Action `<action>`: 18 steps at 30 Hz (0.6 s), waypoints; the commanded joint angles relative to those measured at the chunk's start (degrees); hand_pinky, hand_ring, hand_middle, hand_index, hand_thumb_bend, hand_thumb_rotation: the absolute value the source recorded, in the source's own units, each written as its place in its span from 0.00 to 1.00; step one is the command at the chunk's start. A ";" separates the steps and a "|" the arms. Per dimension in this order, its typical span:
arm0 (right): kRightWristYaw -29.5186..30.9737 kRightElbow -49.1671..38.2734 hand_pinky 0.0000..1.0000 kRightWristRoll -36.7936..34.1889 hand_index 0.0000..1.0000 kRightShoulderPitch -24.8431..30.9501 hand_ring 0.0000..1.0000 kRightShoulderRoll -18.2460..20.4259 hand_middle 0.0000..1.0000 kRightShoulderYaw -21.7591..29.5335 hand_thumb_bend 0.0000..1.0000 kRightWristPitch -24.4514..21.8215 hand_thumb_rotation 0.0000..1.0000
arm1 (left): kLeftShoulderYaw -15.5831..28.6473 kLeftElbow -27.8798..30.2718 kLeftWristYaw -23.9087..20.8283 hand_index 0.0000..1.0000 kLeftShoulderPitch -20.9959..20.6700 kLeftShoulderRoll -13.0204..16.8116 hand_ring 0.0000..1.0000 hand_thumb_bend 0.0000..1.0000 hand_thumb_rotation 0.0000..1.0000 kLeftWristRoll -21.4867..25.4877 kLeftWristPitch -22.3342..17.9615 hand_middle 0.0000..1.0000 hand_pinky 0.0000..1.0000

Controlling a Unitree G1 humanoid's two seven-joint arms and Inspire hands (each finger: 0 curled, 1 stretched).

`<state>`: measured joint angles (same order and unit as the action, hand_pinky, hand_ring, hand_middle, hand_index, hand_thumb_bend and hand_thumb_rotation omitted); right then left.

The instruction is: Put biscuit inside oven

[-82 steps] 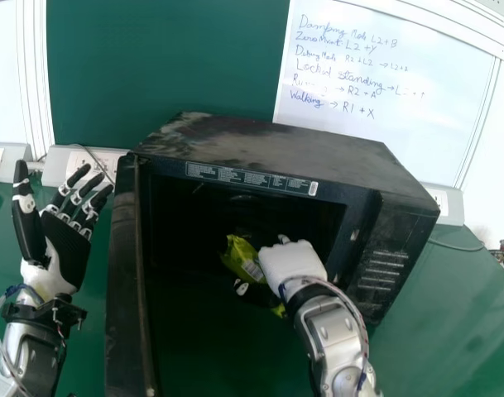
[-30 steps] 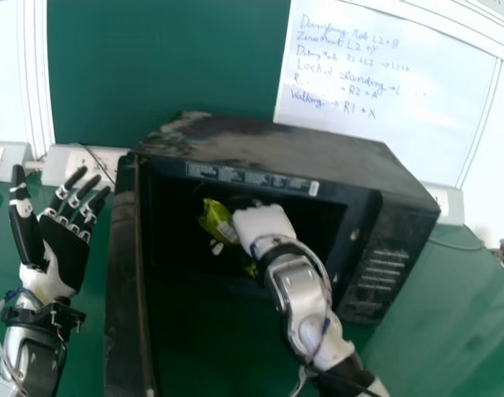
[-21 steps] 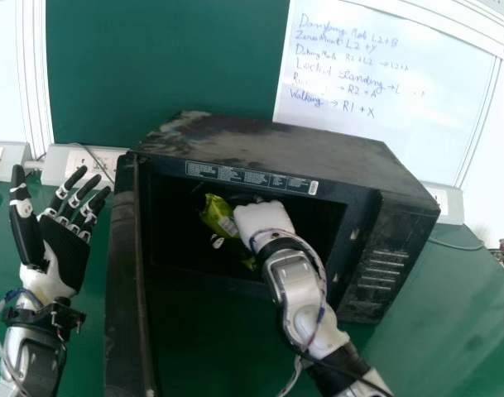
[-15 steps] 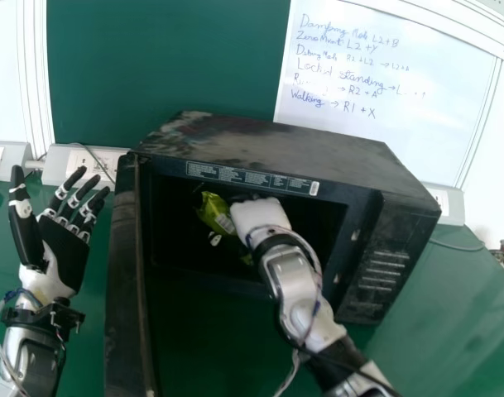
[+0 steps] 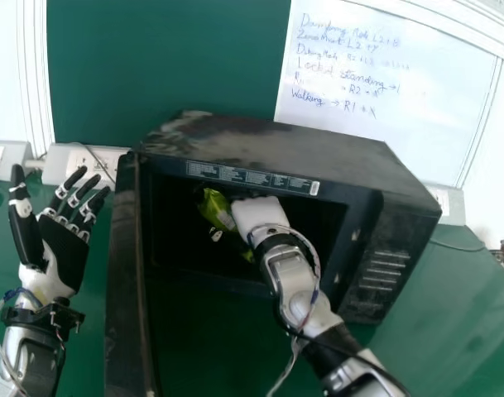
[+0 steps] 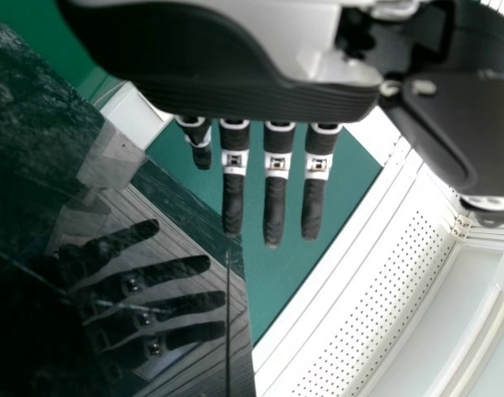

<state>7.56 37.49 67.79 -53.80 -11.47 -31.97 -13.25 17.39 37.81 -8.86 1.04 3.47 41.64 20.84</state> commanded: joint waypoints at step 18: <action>-13.63 14.41 0.49 -6.68 0.51 -6.99 0.50 1.21 0.46 -2.45 0.53 1.62 0.00 | 0.63 -0.85 0.41 0.73 -0.05 0.89 0.71 0.90 0.35 0.55 -0.29 0.71 0.76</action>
<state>-4.48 50.81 61.75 -58.37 -10.58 -34.10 -11.78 17.60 37.39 -8.80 1.06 4.23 41.72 20.82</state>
